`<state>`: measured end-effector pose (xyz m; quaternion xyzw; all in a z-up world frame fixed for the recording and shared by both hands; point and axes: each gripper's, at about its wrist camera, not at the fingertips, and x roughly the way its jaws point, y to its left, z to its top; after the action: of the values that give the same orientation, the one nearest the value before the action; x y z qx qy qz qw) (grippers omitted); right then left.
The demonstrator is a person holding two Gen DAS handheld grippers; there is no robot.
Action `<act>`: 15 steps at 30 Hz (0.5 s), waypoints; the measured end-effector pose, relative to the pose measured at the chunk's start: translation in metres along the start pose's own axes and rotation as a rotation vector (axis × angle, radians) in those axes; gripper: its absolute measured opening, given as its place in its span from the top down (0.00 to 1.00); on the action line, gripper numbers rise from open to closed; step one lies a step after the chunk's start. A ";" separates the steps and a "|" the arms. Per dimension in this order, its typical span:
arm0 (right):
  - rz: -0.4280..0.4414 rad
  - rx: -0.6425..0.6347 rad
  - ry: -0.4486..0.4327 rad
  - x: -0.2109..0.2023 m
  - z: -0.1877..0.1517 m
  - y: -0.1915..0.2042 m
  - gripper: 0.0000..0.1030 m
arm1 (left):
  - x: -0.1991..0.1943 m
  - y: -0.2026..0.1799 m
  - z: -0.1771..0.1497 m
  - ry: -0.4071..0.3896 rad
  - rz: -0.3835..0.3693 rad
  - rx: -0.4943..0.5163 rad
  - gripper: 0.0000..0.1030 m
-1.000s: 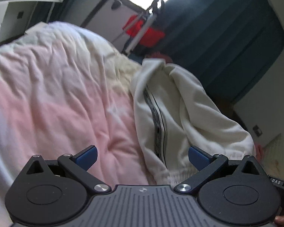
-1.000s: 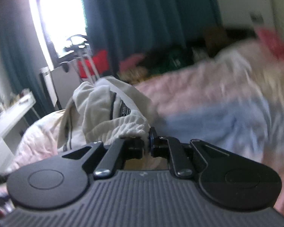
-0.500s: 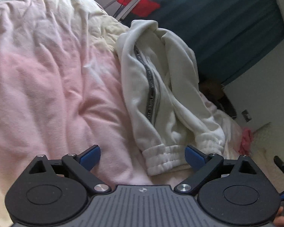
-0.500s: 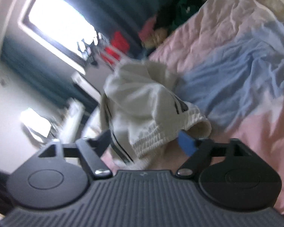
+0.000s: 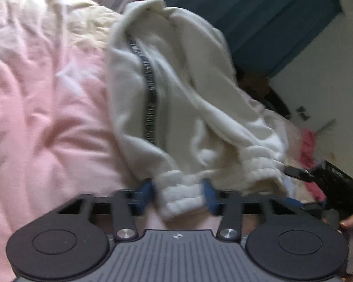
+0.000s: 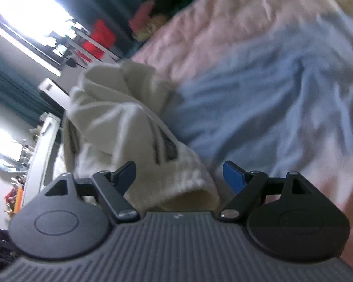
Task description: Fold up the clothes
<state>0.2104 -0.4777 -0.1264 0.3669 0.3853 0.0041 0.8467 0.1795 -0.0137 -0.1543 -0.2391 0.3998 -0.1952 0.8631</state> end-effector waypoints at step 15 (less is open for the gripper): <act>-0.001 0.013 0.004 -0.001 -0.014 0.004 0.18 | -0.088 0.032 0.029 -0.272 0.109 -0.169 0.85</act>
<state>0.2012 -0.4663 -0.1296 0.3721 0.3872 0.0020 0.8435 0.1539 0.0667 -0.1032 -0.3132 0.3065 -0.0794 0.8953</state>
